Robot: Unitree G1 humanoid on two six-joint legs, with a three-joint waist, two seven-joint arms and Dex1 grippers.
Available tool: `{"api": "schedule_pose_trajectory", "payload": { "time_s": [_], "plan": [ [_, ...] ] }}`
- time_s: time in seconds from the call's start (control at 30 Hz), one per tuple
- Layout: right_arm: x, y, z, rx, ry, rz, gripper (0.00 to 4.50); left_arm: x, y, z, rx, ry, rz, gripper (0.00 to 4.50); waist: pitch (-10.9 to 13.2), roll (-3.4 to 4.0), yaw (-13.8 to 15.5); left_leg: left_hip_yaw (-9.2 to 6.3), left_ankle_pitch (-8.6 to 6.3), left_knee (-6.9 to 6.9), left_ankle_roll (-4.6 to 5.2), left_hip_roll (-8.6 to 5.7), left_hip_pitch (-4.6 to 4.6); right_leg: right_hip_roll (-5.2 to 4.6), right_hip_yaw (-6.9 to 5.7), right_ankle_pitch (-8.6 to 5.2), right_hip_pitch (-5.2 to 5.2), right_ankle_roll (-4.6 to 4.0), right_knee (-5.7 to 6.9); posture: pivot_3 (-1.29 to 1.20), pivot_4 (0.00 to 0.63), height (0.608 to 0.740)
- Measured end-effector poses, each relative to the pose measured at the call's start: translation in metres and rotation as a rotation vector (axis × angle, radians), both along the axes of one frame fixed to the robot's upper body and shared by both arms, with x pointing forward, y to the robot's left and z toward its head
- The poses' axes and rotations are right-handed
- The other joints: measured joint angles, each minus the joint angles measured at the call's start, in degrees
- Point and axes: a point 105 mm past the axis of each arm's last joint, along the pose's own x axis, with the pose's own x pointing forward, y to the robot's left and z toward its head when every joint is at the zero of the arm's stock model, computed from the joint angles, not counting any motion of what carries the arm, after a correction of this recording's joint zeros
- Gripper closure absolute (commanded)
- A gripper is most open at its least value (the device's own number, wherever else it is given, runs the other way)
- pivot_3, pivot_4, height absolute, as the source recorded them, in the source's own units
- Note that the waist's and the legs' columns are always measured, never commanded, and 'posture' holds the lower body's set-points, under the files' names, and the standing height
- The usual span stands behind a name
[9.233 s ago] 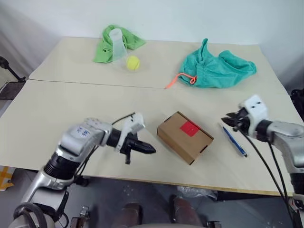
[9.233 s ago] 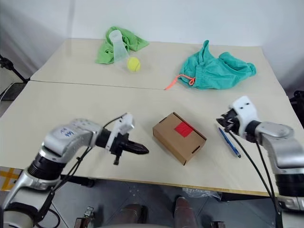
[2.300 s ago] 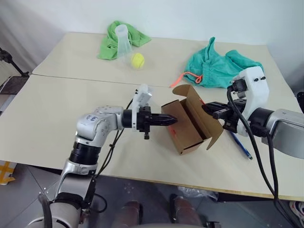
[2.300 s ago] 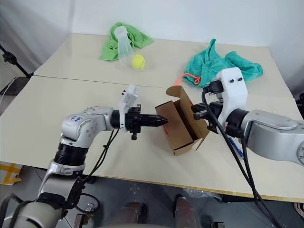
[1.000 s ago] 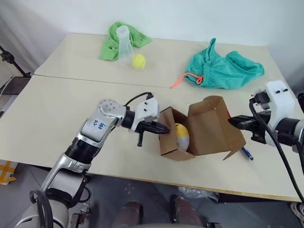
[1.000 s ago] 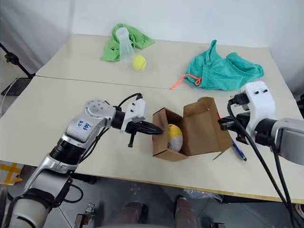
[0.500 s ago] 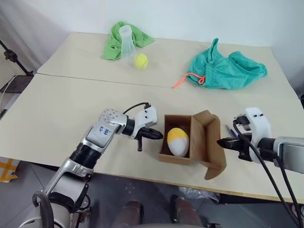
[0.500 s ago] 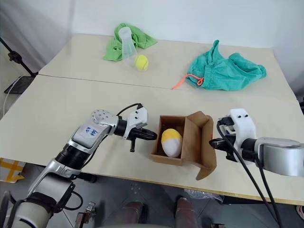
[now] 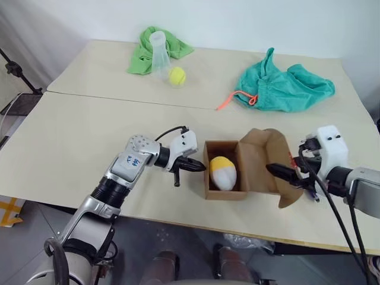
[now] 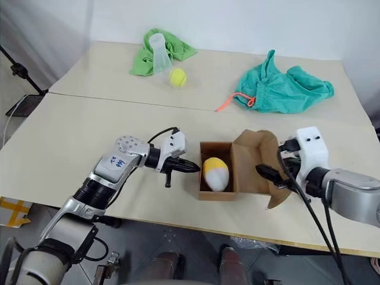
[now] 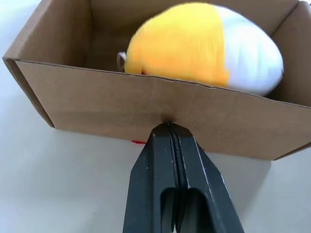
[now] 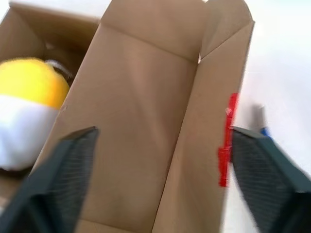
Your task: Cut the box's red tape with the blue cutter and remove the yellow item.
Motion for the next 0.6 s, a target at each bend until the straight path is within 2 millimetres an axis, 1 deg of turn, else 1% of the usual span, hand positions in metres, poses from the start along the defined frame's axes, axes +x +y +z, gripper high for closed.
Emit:
{"api": "schedule_pose_trajectory", "payload": {
  "time_s": [0.07,0.13,0.23,0.33,0.4,0.5,0.53,0.6],
  "plan": [
    [-0.004,-0.005,-0.001,-0.004,-0.005,0.02,0.03,0.001,0.002,0.002,0.001,-0.001,0.001,4.5,0.0,0.0,0.0,0.02,0.0,0.0,0.01,-0.01,0.0,0.02,0.01,0.0,0.0,0.0,0.02,0.0,0.15,0.74],
    [-0.008,-0.009,0.003,-0.001,-0.023,0.039,0.03,0.003,0.006,0.005,0.007,-0.01,0.003,4.5,0.0,0.0,0.0,0.04,0.0,0.0,0.01,-0.02,0.01,0.02,0.02,0.01,0.0,0.02,0.04,0.0,0.15,0.74],
    [-0.013,-0.015,0.018,-0.006,-0.086,0.077,0.0,0.006,0.011,0.015,-0.001,-0.036,0.006,3.9,0.0,0.0,-0.2,0.08,-0.01,0.01,0.02,-0.01,0.06,0.05,0.06,0.01,0.0,0.02,0.1,0.0,0.15,0.74],
    [-0.018,-0.019,0.03,-0.015,-0.14,0.117,0.0,0.008,0.014,0.022,-0.032,-0.028,0.016,2.99,0.0,0.0,-0.2,0.08,0.0,0.01,0.02,0.0,0.08,0.07,0.06,0.01,0.01,0.02,0.12,0.0,0.15,0.74],
    [-0.023,-0.022,0.035,-0.019,-0.176,0.151,0.0,0.008,0.017,0.03,-0.067,-0.003,0.027,2.39,0.0,-0.01,-0.2,0.07,0.0,0.01,0.02,-0.02,0.08,0.07,0.06,0.01,0.01,0.03,0.14,0.0,0.15,0.74],
    [-0.029,-0.021,0.048,-0.045,-0.267,0.218,0.0,0.009,0.021,0.056,-0.151,0.002,0.036,1.45,0.0,-0.02,-0.2,0.08,0.0,0.03,0.02,-0.02,0.08,0.07,0.06,0.02,0.01,0.04,0.16,0.0,0.15,0.74],
    [-0.031,-0.019,0.052,-0.049,-0.293,0.245,0.0,0.007,0.02,0.066,-0.172,-0.007,0.029,1.14,0.0,-0.02,-0.2,0.09,0.0,0.04,0.02,-0.03,0.11,0.07,0.07,0.02,0.03,0.04,0.17,0.0,0.15,0.74],
    [-0.036,-0.014,0.057,-0.05,-0.323,0.299,0.0,0.002,0.013,0.078,-0.198,-0.014,-0.001,0.51,0.0,-0.02,-0.2,0.09,0.0,0.04,0.01,-0.03,0.12,0.06,0.08,0.02,0.04,0.05,0.19,0.0,0.15,0.74]
  ]
}}
